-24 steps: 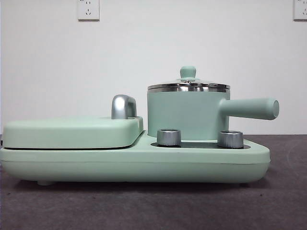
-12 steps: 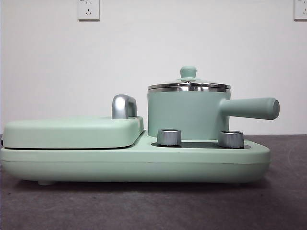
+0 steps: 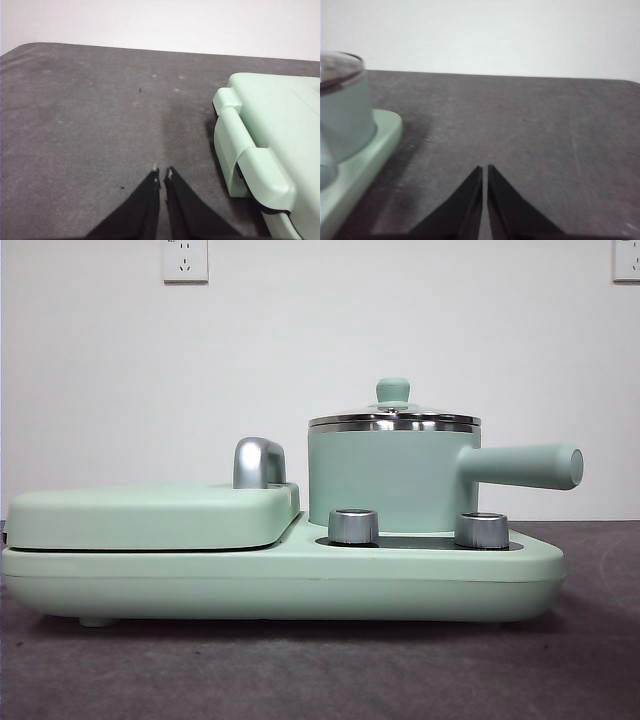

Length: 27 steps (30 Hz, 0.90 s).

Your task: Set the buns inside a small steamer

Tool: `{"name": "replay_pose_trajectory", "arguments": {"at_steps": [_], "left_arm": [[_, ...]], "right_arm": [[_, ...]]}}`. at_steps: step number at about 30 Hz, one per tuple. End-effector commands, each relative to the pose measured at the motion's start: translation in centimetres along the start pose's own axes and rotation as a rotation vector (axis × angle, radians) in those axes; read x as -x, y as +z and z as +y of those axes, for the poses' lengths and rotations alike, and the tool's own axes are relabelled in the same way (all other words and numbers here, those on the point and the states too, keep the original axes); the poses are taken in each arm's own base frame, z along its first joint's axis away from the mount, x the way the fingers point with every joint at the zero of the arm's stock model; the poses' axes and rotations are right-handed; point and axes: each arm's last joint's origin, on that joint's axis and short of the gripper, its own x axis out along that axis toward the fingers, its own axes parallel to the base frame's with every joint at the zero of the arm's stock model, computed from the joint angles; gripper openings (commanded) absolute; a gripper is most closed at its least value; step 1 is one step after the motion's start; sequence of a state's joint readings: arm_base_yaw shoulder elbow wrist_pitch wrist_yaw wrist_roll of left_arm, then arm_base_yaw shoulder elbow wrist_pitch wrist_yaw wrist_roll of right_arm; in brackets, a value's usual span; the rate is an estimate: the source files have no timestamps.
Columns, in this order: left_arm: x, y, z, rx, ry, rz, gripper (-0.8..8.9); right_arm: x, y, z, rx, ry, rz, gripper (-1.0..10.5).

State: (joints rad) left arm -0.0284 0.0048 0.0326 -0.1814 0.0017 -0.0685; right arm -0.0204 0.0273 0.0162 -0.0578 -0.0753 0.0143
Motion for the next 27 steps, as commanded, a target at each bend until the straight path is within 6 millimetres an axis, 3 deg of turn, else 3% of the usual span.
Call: {"name": "replay_pose_trajectory", "arguments": {"at_steps": [1, 6, 27], "left_arm": [[-0.18, -0.69, 0.07, 0.003, 0.005, 0.024, 0.24], [-0.18, -0.69, 0.07, 0.003, 0.005, 0.024, 0.24], [-0.18, -0.69, 0.07, 0.003, 0.005, 0.024, 0.24]], "right_arm": [[0.09, -0.44, -0.14, -0.009, -0.045, 0.028, 0.1], [0.18, -1.16, -0.32, -0.014, -0.103, 0.101, 0.1], [0.16, -0.94, -0.32, 0.028, -0.104, 0.081, 0.2]]}}
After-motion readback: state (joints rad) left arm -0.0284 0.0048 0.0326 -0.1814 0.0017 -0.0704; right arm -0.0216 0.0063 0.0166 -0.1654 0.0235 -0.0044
